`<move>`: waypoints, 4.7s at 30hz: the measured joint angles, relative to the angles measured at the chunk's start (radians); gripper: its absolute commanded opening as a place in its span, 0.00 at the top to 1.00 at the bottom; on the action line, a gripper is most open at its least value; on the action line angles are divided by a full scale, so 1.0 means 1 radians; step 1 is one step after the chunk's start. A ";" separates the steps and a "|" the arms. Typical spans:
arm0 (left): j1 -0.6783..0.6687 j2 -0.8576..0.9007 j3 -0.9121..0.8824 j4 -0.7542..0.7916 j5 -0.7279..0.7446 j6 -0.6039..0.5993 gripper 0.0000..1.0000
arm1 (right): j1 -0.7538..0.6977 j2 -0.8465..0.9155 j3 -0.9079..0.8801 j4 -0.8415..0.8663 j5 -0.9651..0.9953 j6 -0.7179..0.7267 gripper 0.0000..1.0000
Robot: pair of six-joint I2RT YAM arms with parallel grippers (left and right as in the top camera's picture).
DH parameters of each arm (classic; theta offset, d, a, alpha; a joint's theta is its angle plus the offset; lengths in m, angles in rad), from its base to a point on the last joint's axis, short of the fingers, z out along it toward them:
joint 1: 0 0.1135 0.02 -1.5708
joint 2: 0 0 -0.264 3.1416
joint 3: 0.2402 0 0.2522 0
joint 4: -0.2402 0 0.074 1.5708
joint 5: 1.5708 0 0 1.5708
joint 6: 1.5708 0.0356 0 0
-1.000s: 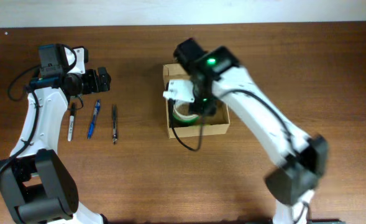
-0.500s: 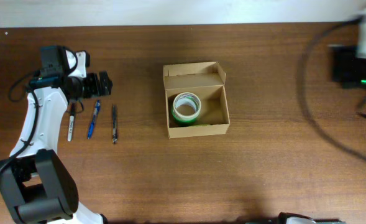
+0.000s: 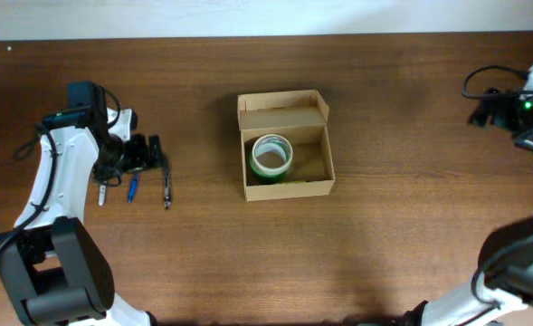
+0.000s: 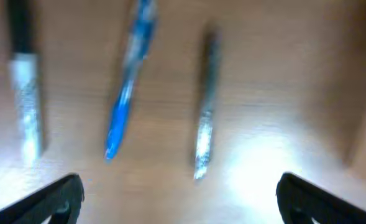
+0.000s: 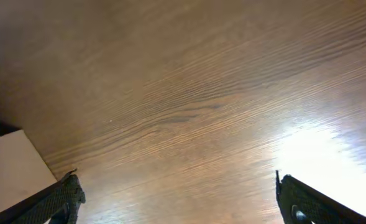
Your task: Pack container
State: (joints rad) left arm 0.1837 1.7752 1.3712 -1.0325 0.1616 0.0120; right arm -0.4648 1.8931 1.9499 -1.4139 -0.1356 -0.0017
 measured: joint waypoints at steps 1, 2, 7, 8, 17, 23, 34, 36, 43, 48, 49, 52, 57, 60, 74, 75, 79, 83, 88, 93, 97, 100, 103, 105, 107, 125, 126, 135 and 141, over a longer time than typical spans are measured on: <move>0.000 0.000 0.001 -0.033 -0.051 0.000 0.01 | 0.002 0.029 0.000 0.000 -0.002 0.002 0.01; 0.000 0.000 0.002 -0.057 -0.087 0.000 0.01 | 0.002 0.049 0.000 0.000 -0.003 0.002 0.01; 0.000 0.000 0.052 -0.161 -0.208 0.013 0.01 | 0.002 0.103 0.000 0.000 -0.005 0.002 0.01; 0.001 0.000 0.069 -0.172 -0.221 0.017 0.01 | 0.002 0.106 0.000 0.000 -0.005 0.002 0.01; 0.108 0.000 0.241 -0.221 -0.279 0.050 0.01 | 0.002 0.107 0.000 0.000 -0.006 0.003 0.01; 0.254 0.013 0.245 -0.222 -0.182 0.142 0.01 | 0.002 0.107 0.000 0.000 -0.006 0.002 0.01; 0.237 0.172 0.245 -0.150 -0.186 0.229 0.07 | 0.002 0.107 0.000 0.000 -0.006 0.002 0.01; 0.214 0.200 0.245 -0.126 -0.196 0.232 0.08 | 0.002 0.107 0.000 0.000 -0.006 0.002 0.01; 0.200 0.309 0.245 -0.056 -0.219 0.236 0.07 | 0.002 0.107 0.000 0.000 -0.006 0.002 0.01; 0.200 0.364 0.245 -0.029 -0.226 0.238 0.08 | 0.002 0.107 0.000 0.000 -0.006 0.002 0.01; 0.199 0.372 0.245 -0.028 -0.226 0.240 0.11 | 0.002 0.107 0.000 0.000 -0.006 0.002 0.01; 0.190 0.394 0.245 -0.028 -0.235 0.249 0.24 | 0.002 0.107 0.000 0.000 -0.006 0.002 0.01; 0.154 0.409 0.245 -0.020 -0.269 0.282 0.27 | 0.002 0.107 0.000 0.000 -0.006 0.002 0.01; 0.128 0.409 0.245 -0.019 -0.275 0.311 0.28 | 0.002 0.107 0.000 0.000 -0.006 0.003 0.01; 0.127 0.409 0.245 -0.020 -0.311 0.288 0.34 | 0.002 0.107 0.000 0.000 -0.006 0.002 0.01; 0.128 0.409 0.245 -0.021 -0.308 0.286 0.34 | 0.002 0.107 0.000 0.000 -0.006 0.002 0.01; 0.128 0.409 0.245 -0.021 -0.285 0.283 0.34 | 0.002 0.107 0.000 0.000 -0.006 0.002 0.01; 0.128 0.411 0.245 -0.025 -0.272 0.283 0.34 | 0.002 0.107 0.000 0.000 -0.006 0.002 0.01; 0.128 0.422 0.246 -0.029 -0.266 0.283 0.35 | 0.002 0.107 0.000 0.000 -0.006 0.002 0.01; 0.128 0.431 0.254 -0.040 -0.250 0.278 0.90 | 0.002 0.107 0.000 0.000 -0.006 0.002 0.01; 0.126 0.435 0.260 -0.046 -0.242 0.275 0.98 | 0.002 0.107 0.000 0.000 -0.006 0.002 0.01; 0.126 0.441 0.272 -0.061 -0.240 0.274 0.98 | 0.002 0.107 0.000 0.000 -0.006 0.002 0.01; 0.127 0.463 0.313 -0.113 -0.230 0.272 0.98 | 0.002 0.107 0.000 0.000 -0.006 0.002 0.01; 0.127 0.487 0.362 -0.171 -0.216 0.272 0.98 | 0.002 0.107 0.000 0.000 -0.006 0.002 0.01; 0.127 0.509 0.435 -0.242 -0.192 0.272 0.98 | 0.002 0.107 0.000 0.000 -0.006 0.002 0.01; -0.293 0.391 1.408 -0.640 0.010 0.593 0.98 | 0.002 0.107 0.000 0.000 -0.006 0.002 0.01; -0.350 0.372 1.413 -0.645 0.012 0.611 0.98 | 0.002 0.107 0.000 0.000 -0.006 0.002 0.01; -0.640 0.343 1.316 -0.651 -0.045 0.790 0.98 | 0.002 0.107 0.000 0.000 -0.006 0.002 0.01; -0.745 0.344 1.044 -0.552 -0.101 0.834 0.98 | 0.002 0.107 0.000 0.000 -0.006 0.002 0.01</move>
State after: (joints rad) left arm -0.5613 2.1189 2.4157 -1.5841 0.0608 0.8463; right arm -0.4633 2.0003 1.9499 -1.4136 -0.1413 0.0002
